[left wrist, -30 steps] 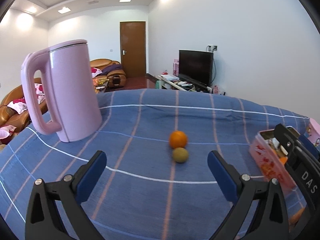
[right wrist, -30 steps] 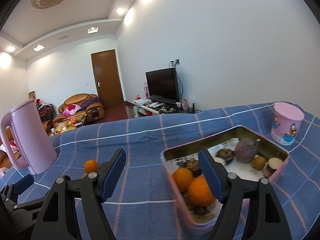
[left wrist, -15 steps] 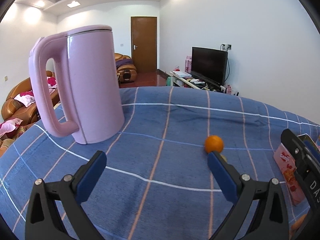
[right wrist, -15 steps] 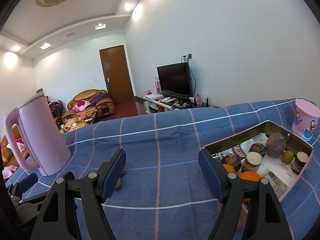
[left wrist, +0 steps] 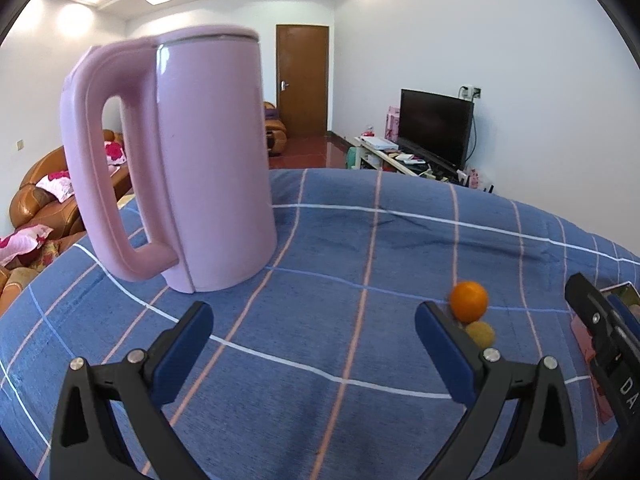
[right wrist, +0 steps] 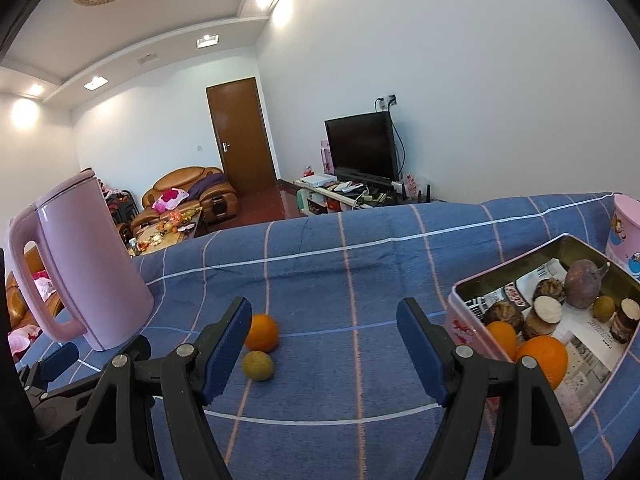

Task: Organize fruits
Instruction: 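Grasp the yellow-green fruit with the right tool while the left tool grasps the orange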

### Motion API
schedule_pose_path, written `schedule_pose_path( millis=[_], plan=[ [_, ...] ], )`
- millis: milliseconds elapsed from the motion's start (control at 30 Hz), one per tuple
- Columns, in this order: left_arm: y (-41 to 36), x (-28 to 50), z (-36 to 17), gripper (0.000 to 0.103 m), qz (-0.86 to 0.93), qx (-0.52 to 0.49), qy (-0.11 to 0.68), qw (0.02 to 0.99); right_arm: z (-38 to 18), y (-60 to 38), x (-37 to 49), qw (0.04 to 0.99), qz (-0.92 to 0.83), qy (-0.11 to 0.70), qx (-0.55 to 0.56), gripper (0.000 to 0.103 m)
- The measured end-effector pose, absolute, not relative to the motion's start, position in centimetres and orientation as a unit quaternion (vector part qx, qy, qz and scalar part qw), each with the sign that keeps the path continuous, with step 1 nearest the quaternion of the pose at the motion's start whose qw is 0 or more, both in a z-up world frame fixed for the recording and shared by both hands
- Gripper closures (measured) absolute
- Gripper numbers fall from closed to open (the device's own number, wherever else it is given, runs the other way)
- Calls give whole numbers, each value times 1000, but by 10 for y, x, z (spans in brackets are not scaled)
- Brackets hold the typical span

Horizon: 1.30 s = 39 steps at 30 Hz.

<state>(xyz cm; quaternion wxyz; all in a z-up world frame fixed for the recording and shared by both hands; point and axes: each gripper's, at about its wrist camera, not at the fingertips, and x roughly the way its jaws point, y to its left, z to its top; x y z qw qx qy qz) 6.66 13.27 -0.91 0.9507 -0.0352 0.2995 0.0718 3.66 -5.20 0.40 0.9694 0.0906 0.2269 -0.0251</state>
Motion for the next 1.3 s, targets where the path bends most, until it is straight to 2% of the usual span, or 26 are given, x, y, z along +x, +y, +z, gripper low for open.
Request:
schedule_pose_path(
  millis=[500,533,667,800,900,967,1133,1300],
  plan=[
    [153,80,-18,0,125,-22,332,935,-28,-27,96,923,34,379,57,27],
    [153,80,-18,0,125,-21,332,935,-29,-22,98,921,40,383,51,29],
    [152,80,-18,0,125,-19,331,935,-36,-5,107,910,52,410,20,51],
    [151,80,-18,0,122,-17,331,935,-41,-2,116,902,50,429,17,56],
    [149,80,-18,0,119,-12,332,936,-42,1,116,902,51,429,9,64],
    [148,79,-18,0,116,-12,330,937,-40,2,118,901,58,429,9,75],
    [147,78,-16,0,92,-16,327,940,-36,-13,106,905,56,421,23,75],
    [140,77,-14,0,45,-28,321,945,-13,-41,72,939,22,343,14,75]
  ],
)
